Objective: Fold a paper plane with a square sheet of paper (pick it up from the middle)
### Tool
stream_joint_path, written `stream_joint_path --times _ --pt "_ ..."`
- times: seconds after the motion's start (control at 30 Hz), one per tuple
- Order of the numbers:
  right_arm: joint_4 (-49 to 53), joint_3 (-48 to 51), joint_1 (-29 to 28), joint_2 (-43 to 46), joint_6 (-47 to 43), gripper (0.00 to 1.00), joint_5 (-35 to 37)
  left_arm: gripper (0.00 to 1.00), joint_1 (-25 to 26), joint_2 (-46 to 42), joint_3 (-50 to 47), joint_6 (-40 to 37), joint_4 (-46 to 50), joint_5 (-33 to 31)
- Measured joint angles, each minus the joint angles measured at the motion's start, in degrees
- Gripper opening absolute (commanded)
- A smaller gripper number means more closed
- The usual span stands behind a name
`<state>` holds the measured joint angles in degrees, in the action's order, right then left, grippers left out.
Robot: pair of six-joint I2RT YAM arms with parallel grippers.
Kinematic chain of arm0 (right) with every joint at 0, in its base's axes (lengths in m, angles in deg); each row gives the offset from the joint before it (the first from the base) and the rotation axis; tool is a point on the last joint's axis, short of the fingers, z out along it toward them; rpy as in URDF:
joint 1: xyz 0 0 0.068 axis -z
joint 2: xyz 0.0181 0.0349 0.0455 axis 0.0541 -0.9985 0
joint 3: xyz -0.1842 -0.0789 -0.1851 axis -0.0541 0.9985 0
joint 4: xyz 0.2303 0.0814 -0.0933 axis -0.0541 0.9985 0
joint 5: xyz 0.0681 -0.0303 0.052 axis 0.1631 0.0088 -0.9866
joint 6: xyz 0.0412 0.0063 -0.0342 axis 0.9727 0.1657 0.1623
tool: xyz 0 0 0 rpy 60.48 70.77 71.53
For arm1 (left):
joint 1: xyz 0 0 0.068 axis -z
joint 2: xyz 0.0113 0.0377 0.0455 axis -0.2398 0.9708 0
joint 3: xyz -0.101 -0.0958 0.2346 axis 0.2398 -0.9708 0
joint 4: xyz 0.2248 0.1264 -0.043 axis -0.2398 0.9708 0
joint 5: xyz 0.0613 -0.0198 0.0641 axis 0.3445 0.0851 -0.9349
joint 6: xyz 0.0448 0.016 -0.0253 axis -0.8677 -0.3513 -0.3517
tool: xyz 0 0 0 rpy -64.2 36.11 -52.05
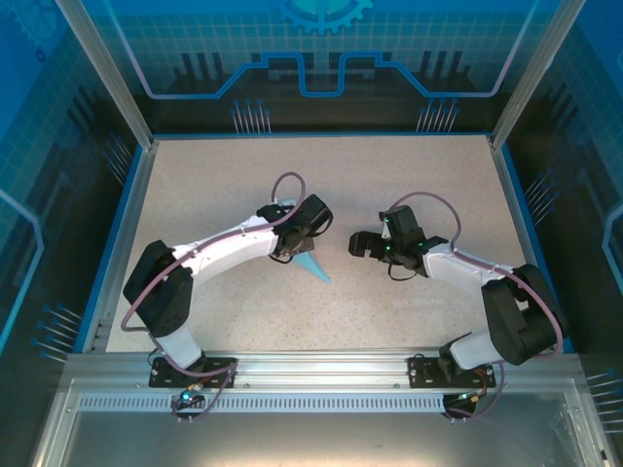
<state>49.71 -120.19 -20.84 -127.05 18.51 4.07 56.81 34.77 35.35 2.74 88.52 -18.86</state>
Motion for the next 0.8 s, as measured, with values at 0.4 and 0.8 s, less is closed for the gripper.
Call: stream_joint_path --times 0.4,0.8 --pt "0.3 0.0 0.0 0.4 0.0 1.00 1.4 0.52 0.0 11.3 4.9 -1.7 -0.7 1.4" --pt "0.5 0.0 0.0 0.7 0.0 1.00 2.3 0.16 0.0 14.9 7.6 -1.1 3.0 0.8"
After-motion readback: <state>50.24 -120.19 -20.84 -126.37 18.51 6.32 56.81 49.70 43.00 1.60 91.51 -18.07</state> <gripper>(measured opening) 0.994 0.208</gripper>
